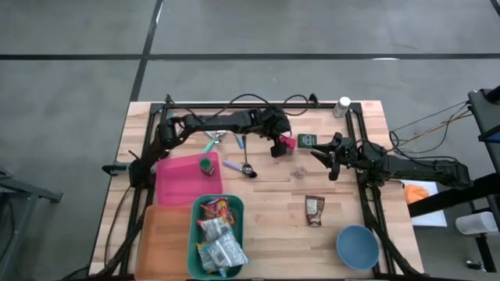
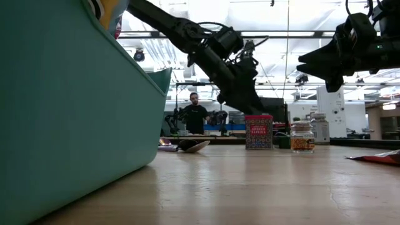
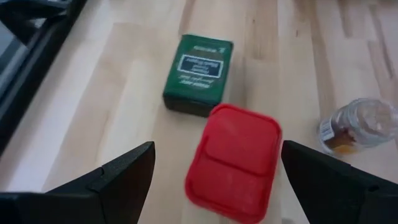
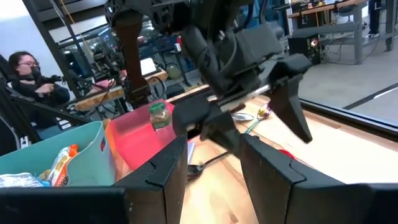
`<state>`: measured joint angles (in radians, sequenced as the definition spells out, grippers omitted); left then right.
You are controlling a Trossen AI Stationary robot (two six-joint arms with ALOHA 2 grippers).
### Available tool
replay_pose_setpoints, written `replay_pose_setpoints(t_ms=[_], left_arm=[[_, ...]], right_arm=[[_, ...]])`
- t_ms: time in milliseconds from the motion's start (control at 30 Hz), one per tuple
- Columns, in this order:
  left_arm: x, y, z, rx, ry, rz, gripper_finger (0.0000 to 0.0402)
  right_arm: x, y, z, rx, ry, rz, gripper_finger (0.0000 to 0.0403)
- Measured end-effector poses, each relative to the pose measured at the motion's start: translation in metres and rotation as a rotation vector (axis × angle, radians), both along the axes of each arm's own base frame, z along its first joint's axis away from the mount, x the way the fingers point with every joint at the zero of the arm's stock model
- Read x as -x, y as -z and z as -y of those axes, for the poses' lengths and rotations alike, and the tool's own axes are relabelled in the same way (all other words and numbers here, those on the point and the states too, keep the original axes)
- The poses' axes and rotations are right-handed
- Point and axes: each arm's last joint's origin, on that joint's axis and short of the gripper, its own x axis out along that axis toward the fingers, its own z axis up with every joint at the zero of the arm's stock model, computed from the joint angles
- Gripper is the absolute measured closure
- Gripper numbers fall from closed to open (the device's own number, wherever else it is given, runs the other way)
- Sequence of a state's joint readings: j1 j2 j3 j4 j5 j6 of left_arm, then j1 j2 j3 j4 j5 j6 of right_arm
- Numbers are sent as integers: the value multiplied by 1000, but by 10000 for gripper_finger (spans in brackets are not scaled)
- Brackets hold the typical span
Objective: Pick & Place Food Item
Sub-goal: Put the red seasoning can into the pink bin
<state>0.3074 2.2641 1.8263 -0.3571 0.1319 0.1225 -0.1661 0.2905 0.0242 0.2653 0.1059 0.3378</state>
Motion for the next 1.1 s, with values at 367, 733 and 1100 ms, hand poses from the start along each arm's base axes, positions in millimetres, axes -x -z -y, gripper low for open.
replay_pose_setpoints(t_ms=[367, 733, 1100], left_arm=[[-1, 1, 2, -32, 140, 15, 50], [3, 3, -4, -45, 173, -8, 50], [5, 9, -2, -37, 189, -54, 50]], right_arm=[[0, 0, 0, 0, 0, 0, 261], [0, 0, 0, 0, 0, 0, 261], [0, 0, 0, 0, 0, 0, 261]])
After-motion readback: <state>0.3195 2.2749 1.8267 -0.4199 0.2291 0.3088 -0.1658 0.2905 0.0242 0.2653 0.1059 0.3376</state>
